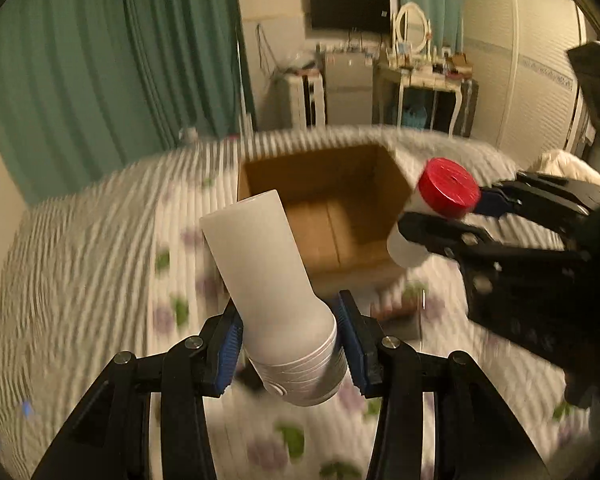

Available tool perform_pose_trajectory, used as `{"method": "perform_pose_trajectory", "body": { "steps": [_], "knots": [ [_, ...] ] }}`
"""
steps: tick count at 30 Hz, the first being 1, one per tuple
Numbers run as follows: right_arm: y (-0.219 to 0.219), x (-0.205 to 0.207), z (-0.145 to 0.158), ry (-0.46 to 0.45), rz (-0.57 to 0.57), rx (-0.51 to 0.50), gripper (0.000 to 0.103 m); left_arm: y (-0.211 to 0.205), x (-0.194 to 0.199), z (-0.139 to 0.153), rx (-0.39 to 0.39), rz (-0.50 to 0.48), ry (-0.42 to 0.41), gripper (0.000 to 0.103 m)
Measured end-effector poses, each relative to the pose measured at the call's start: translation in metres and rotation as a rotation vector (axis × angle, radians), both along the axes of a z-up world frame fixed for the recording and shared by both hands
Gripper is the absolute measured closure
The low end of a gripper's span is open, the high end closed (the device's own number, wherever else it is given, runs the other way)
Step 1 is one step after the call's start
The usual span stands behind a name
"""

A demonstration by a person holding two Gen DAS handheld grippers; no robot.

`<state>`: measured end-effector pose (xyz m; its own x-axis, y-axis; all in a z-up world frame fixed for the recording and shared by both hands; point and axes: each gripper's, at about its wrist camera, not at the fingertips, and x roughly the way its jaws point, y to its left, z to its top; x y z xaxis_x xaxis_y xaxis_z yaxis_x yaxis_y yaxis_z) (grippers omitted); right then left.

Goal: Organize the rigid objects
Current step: 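Lift the hair dryer with the left gripper while the right gripper grasps the red-capped bottle, then drop the hair dryer and bottle into the box with both grippers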

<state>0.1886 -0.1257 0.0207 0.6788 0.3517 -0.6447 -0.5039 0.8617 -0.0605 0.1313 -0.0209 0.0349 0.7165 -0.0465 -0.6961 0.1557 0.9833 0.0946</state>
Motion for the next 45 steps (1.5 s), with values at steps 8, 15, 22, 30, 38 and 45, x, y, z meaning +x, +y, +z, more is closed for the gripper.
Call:
{"method": "perform_pose_trajectory", "body": {
  "steps": [8, 15, 22, 30, 38, 45],
  "knots": [
    [-0.020, 0.079, 0.036, -0.012, -0.085, 0.012, 0.068, -0.020, 0.113, -0.017, -0.010, -0.053, 0.071, 0.057],
    [-0.039, 0.126, -0.005, 0.063, -0.115, 0.015, 0.068, -0.022, 0.148, -0.072, 0.005, -0.059, 0.128, 0.057],
    [-0.045, 0.151, -0.039, 0.095, -0.110, 0.022, 0.067, -0.018, 0.157, -0.067, 0.023, -0.038, 0.015, 0.019],
    [-0.054, 0.159, -0.016, 0.027, -0.152, 0.049, 0.037, 0.004, 0.123, -0.028, -0.020, 0.025, -0.043, 0.017],
    [-0.064, 0.097, 0.049, -0.066, -0.206, 0.044, 0.019, 0.029, 0.040, 0.031, -0.072, 0.120, -0.126, 0.008],
    [-0.062, 0.005, 0.111, -0.137, -0.207, -0.001, 0.007, 0.040, -0.036, 0.087, -0.131, 0.129, -0.228, 0.000]
  ]
}}
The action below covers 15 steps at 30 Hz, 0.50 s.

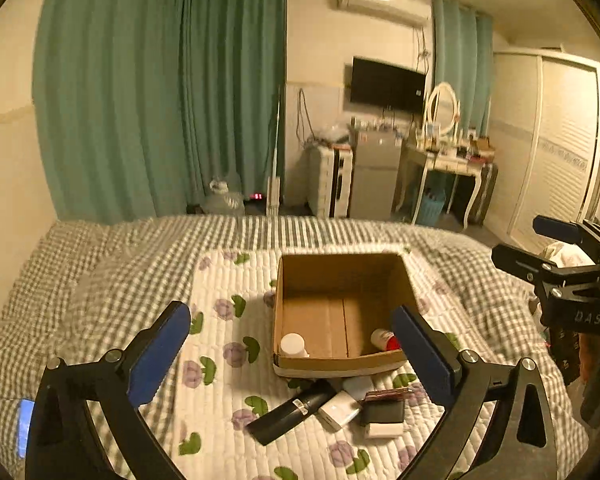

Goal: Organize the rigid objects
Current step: 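Drop the hair dryer and bottle into the box with both grippers, then move the right gripper back toward the remaining items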

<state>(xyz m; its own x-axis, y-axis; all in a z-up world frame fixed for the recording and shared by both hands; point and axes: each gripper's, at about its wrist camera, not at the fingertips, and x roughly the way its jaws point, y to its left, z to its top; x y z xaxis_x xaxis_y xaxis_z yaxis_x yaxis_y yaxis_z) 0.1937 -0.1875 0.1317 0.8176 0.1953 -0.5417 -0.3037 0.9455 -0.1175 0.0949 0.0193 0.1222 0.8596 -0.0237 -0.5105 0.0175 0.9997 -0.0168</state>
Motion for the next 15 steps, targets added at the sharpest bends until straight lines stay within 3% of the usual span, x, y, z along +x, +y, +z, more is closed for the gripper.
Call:
{"method": "perform_pose_trajectory", "body": {
  "steps": [5, 8, 15],
  "knots": [
    [0.003, -0.052, 0.024, -0.043, -0.018, -0.015, 0.000, -0.004, -0.041, 0.017, 0.008, -0.010, -0.046, 0.000],
    [0.008, -0.074, 0.021, -0.044, -0.039, -0.030, 0.000, -0.006, -0.056, 0.009, 0.012, -0.015, -0.055, 0.000],
    [0.018, -0.082, -0.039, 0.056, -0.088, -0.025, 0.000, -0.002, -0.046, -0.058, 0.011, 0.012, 0.034, 0.000]
  ]
}}
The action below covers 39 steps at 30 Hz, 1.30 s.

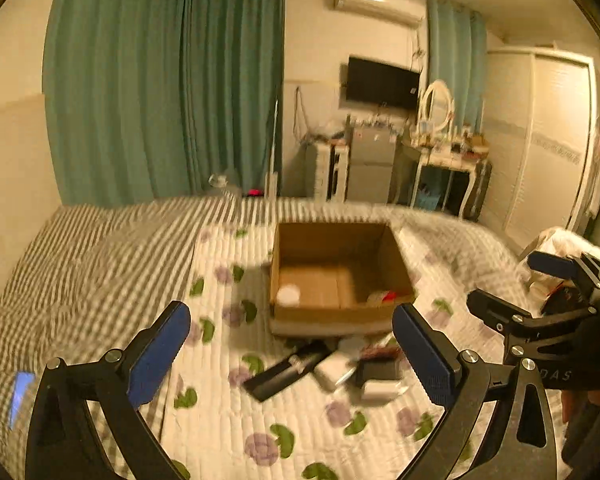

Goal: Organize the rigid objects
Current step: 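Move the right gripper back toward the remaining items, then grasp the white charger with the right gripper and pass it to the left gripper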

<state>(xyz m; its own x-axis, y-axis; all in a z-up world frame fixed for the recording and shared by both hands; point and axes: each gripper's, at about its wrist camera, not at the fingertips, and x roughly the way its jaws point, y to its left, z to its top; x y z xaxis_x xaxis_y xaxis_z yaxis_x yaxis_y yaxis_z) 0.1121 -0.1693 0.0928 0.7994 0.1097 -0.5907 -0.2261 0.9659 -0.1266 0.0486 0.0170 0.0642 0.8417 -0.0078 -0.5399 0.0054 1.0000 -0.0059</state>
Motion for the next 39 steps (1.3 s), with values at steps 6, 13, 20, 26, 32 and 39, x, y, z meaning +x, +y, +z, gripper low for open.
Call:
{"method": "perform_pose_trajectory", "body": {
  "steps": [6, 13, 20, 26, 32, 39],
  "knots": [
    [0.007, 0.026, -0.092, 0.138, -0.036, 0.000, 0.000, 0.005, 0.026, -0.080, 0.045, 0.041, 0.135, 0.000],
    [0.020, 0.061, -0.191, 0.317, -0.043, 0.028, 0.000, 0.008, 0.044, -0.136, 0.031, 0.050, 0.242, 0.000],
    [0.026, 0.080, -0.244, 0.446, -0.034, 0.044, 0.016, 0.005, 0.054, -0.157, 0.020, 0.063, 0.293, 0.000],
    [0.022, 0.073, -0.250, 0.421, -0.034, 0.049, 0.037, -0.002, 0.045, -0.152, 0.019, 0.039, 0.307, 0.000],
    [-0.002, 0.041, -0.208, 0.319, -0.012, 0.111, 0.037, -0.025, 0.041, -0.139, 0.072, -0.003, 0.274, 0.000],
    [-0.029, 0.068, -0.170, 0.304, 0.022, 0.098, 0.037, -0.054, 0.068, -0.160, 0.118, -0.050, 0.277, 0.000]
  ]
}}
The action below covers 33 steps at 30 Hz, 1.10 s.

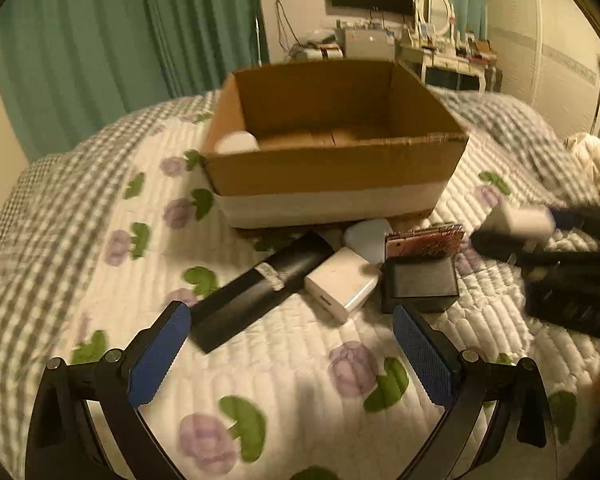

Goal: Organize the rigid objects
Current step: 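Grasp the white charger with the right gripper and pass it to the left gripper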

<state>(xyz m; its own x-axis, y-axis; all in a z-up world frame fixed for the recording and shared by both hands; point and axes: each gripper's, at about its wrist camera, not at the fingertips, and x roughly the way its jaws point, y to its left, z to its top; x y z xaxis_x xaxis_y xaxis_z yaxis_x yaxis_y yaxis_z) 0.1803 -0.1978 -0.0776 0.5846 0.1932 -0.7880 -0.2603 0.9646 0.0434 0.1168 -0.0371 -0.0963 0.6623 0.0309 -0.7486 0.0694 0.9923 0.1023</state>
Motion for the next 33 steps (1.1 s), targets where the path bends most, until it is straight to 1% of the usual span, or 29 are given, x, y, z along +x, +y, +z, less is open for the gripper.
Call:
{"method": "perform_pose_trajectory", "body": {
  "steps": [2, 4, 7, 10, 11, 12, 13, 15, 17, 18, 21, 22, 23, 24, 26, 27, 28, 30, 32, 33],
  "knots": [
    [-0.004, 0.013, 0.004, -0.015, 0.019, -0.053, 0.037, -0.005, 0.013, -0.014, -0.009, -0.012, 0.024, 0.000],
    [-0.007, 0.027, 0.001, -0.004, 0.037, -0.074, 0.037, -0.009, 0.027, -0.027, -0.010, -0.023, 0.050, 0.001],
    [-0.012, 0.044, -0.010, 0.031, 0.055, -0.052, 0.037, -0.012, 0.044, -0.042, -0.016, -0.039, 0.065, 0.002],
    [-0.013, 0.056, -0.017, 0.045, 0.055, -0.033, 0.037, -0.008, 0.056, -0.048, -0.062, -0.039, 0.052, 0.002],
    [-0.014, 0.059, -0.019, 0.050, 0.051, -0.030, 0.037, -0.007, 0.059, -0.050, -0.066, -0.036, 0.055, 0.003],
    [-0.015, 0.061, -0.019, 0.051, 0.049, -0.024, 0.037, -0.008, 0.061, -0.053, -0.040, -0.042, 0.060, 0.003],
    [-0.016, 0.061, -0.020, 0.053, 0.047, -0.017, 0.037, -0.010, 0.061, -0.055, -0.004, -0.053, 0.055, 0.006],
    [-0.020, 0.059, -0.023, 0.063, 0.044, 0.003, 0.037, -0.018, 0.056, -0.060, 0.065, -0.093, 0.048, 0.008],
    [-0.023, 0.056, -0.025, 0.070, 0.036, 0.019, 0.037, -0.027, 0.056, -0.063, 0.115, -0.131, 0.045, 0.015],
    [-0.025, 0.055, -0.024, 0.070, 0.033, 0.027, 0.037, -0.029, 0.059, -0.063, 0.112, -0.138, 0.048, 0.016],
    [-0.027, 0.053, -0.020, 0.060, 0.021, 0.037, 0.037, -0.026, 0.068, -0.060, 0.052, -0.156, 0.049, 0.016],
    [-0.026, 0.051, -0.019, 0.054, 0.016, 0.031, 0.037, -0.026, 0.070, -0.060, 0.046, -0.160, 0.054, 0.018],
    [-0.026, 0.050, -0.019, 0.050, 0.011, 0.028, 0.042, -0.029, 0.070, -0.060, 0.050, -0.179, 0.066, 0.027],
    [-0.026, 0.049, -0.018, 0.051, 0.009, 0.032, 0.047, -0.034, 0.068, -0.062, 0.056, -0.214, 0.084, 0.032],
    [-0.027, 0.048, -0.018, 0.050, 0.001, 0.038, 0.048, -0.041, 0.067, -0.066, 0.109, -0.245, 0.114, 0.037],
    [-0.027, 0.047, -0.018, 0.052, -0.003, 0.036, 0.049, -0.043, 0.068, -0.068, 0.123, -0.252, 0.135, 0.039],
    [-0.027, 0.047, -0.020, 0.060, -0.006, 0.030, 0.049, -0.043, 0.069, -0.070, 0.114, -0.247, 0.164, 0.042],
    [-0.027, 0.048, -0.025, 0.084, -0.011, 0.023, 0.049, -0.037, 0.075, -0.075, 0.054, -0.223, 0.215, 0.042],
    [-0.027, 0.048, -0.032, 0.125, -0.004, 0.025, 0.049, -0.032, 0.083, -0.077, -0.002, -0.215, 0.232, 0.042],
    [-0.027, 0.046, -0.034, 0.142, 0.003, 0.033, 0.049, -0.031, 0.085, -0.077, -0.007, -0.220, 0.229, 0.042]
  ]
}}
